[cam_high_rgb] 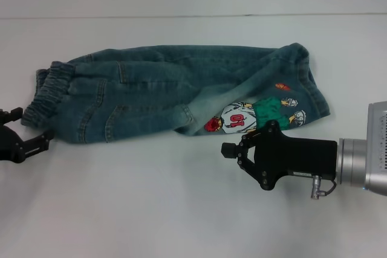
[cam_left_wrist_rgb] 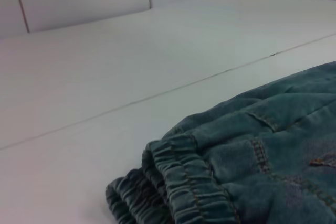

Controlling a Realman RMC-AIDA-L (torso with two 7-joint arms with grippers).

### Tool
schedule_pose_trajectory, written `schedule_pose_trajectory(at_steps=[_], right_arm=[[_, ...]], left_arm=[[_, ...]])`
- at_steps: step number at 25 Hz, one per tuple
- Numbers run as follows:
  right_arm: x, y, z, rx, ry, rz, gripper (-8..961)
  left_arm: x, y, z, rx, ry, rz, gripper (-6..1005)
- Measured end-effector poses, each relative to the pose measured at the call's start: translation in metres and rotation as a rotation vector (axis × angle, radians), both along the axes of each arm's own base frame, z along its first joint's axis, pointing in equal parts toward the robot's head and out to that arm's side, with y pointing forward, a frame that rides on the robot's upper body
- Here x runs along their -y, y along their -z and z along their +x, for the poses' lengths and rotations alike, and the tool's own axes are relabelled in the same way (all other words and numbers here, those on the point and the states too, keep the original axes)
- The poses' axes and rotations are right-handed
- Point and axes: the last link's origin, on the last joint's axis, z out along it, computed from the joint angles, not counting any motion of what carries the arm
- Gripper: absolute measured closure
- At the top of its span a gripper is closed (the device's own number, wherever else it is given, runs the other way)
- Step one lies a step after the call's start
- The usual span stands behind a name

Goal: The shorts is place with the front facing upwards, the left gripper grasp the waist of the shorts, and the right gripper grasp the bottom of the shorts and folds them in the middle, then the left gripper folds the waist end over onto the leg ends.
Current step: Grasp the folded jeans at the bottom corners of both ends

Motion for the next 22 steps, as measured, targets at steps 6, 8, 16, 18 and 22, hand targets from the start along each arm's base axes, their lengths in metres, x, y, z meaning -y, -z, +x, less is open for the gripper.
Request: schedule_pose_trajectory(at_steps=[6, 8, 16, 18, 22], right_arm=[[0.001, 0.001, 0.001, 0.001, 0.003, -0.002, 941], [0.001, 0.001, 0.001, 0.0, 0.005, -0.003, 941], [0.001, 0.002, 0.001, 0.002, 0.007, -0.003, 938], [0.0, 0.002, 0.0, 0.003, 0.006, -0.003, 937], [-0.001, 0.002, 0.0, 0.008, 0.007, -0.001, 936]], left_arm=[[-0.007, -0.002, 0.003, 0.005, 0.002, -0.008, 173], [-0.009, -0.002, 0.003, 0.001, -0.004, -0.022, 199], [-0.018, -0.004, -0.008, -0.051, -0.099, 0.011, 539], [-0.019, -0.004, -0.009, -0.05, -0.107, 0.015, 636], [-0.019, -0.005, -0.01, -0.048, -0.123, 0.011, 711]])
